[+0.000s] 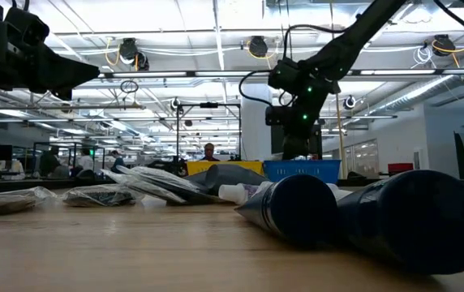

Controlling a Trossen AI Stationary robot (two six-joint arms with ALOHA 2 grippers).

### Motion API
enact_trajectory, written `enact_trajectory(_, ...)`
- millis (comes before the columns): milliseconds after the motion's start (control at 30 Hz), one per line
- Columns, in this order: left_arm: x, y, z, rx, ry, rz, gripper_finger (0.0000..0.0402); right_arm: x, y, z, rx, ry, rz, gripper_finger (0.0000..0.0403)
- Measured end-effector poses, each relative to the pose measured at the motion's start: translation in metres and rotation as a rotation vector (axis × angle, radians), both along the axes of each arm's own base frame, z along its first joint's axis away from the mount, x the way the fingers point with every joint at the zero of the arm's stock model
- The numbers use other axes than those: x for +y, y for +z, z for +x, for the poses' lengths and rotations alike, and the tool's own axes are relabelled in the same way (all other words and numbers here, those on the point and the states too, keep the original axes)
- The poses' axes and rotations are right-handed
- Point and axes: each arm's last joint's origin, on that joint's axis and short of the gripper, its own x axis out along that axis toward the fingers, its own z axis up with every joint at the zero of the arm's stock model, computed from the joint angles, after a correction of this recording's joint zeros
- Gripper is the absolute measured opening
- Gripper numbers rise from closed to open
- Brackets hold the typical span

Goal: Pick & Place Travel size toiletries
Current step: Put the white toothpaste into the right yellow bin, then put the black hairbrush into the left yellow bin

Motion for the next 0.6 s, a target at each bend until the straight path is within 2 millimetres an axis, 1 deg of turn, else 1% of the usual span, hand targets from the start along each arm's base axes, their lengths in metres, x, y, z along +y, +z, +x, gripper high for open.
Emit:
enact_trajectory(233,0.0,0.0,0.0,0.0,0.0,0.0,0.0026,-0.003,-0.002,-0.004,-0.043,-0.032,0.067,0.0116)
enact_trajectory(400,0.0,0.0,0.0,0.0,0.0,0.0,0.0026,-0.004,-0.002,-0.004,-0.049,-0.041,0.066,0.0128)
enact_trajectory(500,0.0,0.0,0.0,0.0,0.0,0.0,0.0026,-0.001,0.01,-0.001,-0.104,-0.043,0.021,0.0132)
enact_trajectory(600,0.0,0.0,0.0,0.0,0.0,0.0,0.0026,0.009,0.028,0.003,-0.187,-0.063,-0.028,0.0131)
